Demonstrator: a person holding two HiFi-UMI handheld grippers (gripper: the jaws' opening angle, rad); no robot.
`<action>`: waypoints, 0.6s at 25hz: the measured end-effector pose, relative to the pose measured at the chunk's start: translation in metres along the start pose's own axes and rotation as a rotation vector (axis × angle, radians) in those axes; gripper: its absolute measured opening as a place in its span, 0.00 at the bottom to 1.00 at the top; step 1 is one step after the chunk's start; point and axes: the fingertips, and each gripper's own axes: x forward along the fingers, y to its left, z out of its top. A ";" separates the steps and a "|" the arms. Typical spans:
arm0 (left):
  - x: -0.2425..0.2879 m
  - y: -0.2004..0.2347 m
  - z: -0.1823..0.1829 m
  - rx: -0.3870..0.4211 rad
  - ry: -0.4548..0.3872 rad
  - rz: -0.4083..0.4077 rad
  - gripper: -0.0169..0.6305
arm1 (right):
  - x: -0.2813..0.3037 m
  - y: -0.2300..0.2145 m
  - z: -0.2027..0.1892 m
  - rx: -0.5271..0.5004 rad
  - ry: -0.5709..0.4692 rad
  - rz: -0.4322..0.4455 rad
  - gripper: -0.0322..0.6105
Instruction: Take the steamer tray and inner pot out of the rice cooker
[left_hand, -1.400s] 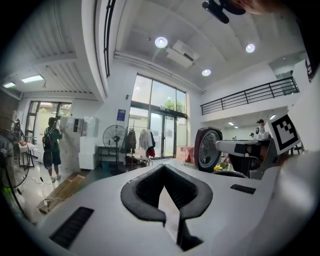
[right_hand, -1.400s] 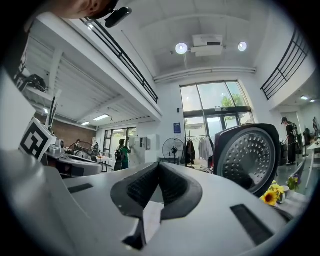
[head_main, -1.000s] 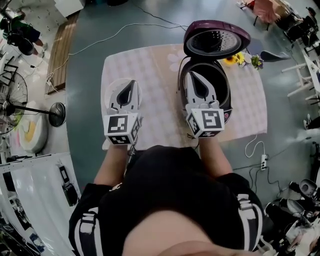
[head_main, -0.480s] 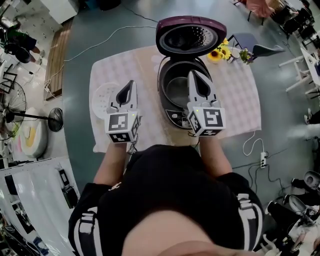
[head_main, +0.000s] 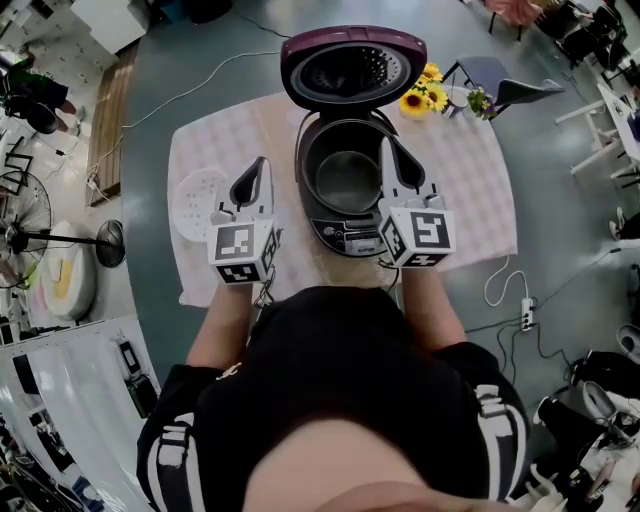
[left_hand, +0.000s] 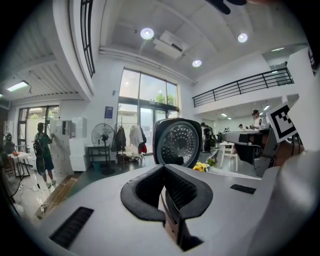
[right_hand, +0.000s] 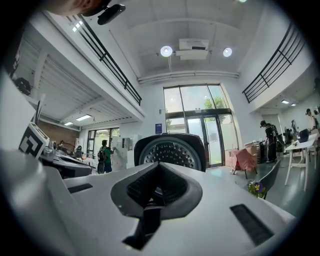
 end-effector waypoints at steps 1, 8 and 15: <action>0.001 -0.002 0.001 -0.001 -0.002 -0.001 0.03 | -0.001 -0.002 0.000 0.001 0.002 0.000 0.05; 0.000 -0.011 0.003 -0.013 -0.013 -0.014 0.03 | -0.010 -0.010 0.002 0.003 -0.013 -0.001 0.05; 0.002 -0.020 0.015 -0.107 -0.068 -0.081 0.47 | -0.011 -0.006 0.007 0.178 -0.033 0.113 0.47</action>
